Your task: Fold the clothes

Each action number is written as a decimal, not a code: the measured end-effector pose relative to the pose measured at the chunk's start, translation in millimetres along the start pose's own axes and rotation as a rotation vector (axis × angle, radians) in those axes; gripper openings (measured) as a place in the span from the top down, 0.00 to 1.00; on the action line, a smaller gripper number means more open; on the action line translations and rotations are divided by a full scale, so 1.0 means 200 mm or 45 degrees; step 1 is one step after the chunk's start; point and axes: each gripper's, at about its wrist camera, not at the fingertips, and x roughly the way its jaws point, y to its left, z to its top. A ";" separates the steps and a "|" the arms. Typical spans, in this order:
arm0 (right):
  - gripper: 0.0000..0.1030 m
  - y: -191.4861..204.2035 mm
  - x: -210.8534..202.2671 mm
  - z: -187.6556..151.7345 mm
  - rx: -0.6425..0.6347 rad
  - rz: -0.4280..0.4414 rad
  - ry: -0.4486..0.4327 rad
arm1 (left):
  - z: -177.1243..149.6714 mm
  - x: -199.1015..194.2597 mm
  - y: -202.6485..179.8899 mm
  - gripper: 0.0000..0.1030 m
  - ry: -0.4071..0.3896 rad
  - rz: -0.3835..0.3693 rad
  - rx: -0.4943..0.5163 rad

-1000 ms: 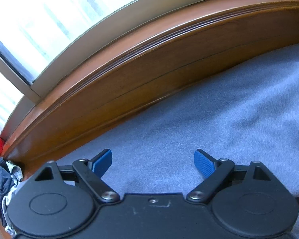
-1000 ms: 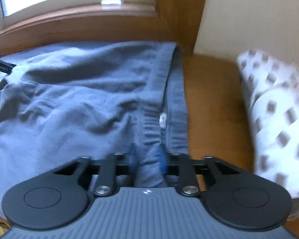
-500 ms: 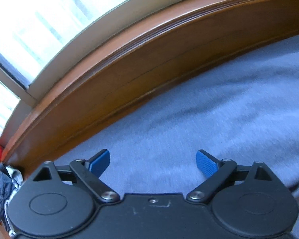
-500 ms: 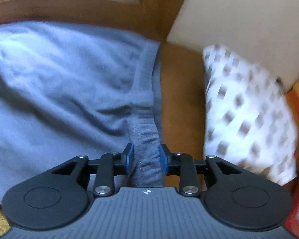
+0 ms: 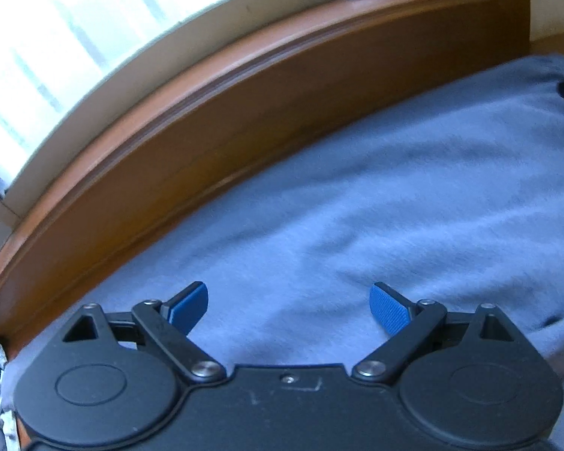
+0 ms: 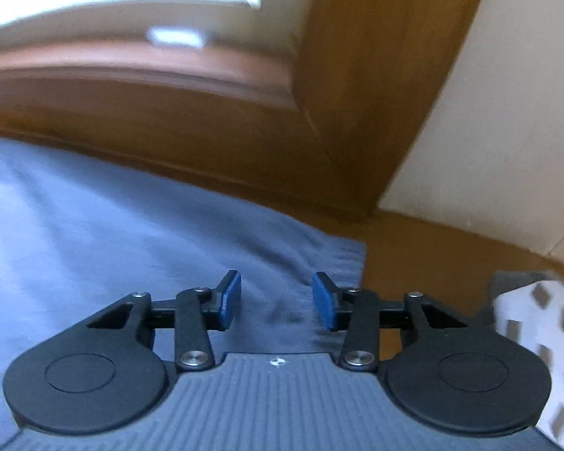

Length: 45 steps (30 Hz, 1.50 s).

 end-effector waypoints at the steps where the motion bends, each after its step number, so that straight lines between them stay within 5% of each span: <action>1: 0.53 -0.02 0.02 -0.01 0.030 -0.024 -0.016 | -0.01 -0.02 0.00 0.11 -0.006 0.009 -0.011; 3: 0.45 -0.08 0.04 -0.01 0.114 -0.063 -0.027 | -0.02 -0.06 0.02 0.11 -0.026 0.028 -0.044; 7: 0.51 -0.13 -0.11 -0.01 0.284 -0.046 -0.088 | -0.13 -0.19 0.13 0.11 -0.033 0.077 -0.124; 10: 0.50 0.01 -0.37 -0.06 0.228 0.192 -0.216 | -0.26 -0.23 0.20 0.11 0.022 0.107 -0.146; 15: 0.49 0.45 -0.68 -0.20 -0.192 0.567 -0.318 | -0.43 -0.21 0.19 0.11 0.125 0.102 -0.210; 18: 0.49 0.63 -0.71 -0.23 -0.315 0.711 -0.297 | -0.48 -0.27 0.15 0.11 0.138 0.071 -0.208; 21: 0.49 0.73 -0.68 -0.26 -0.347 0.929 -0.151 | -0.53 -0.32 0.11 0.11 0.152 0.013 -0.220; 28: 0.49 0.94 -0.59 -0.28 -0.503 0.932 -0.049 | -0.67 -0.41 0.07 0.11 0.239 -0.251 -0.339; 32: 0.42 1.02 -0.61 -0.34 -0.582 0.996 -0.019 | -0.70 -0.45 0.08 0.11 0.249 -0.296 -0.346; 40: 0.37 0.95 -0.79 -0.52 -0.797 1.249 0.119 | -0.49 -0.47 0.32 0.11 0.007 -0.059 -0.291; 45: 0.39 0.88 -0.81 -0.47 -0.754 1.276 0.173 | -0.28 -0.19 0.35 0.11 0.004 -0.066 -0.193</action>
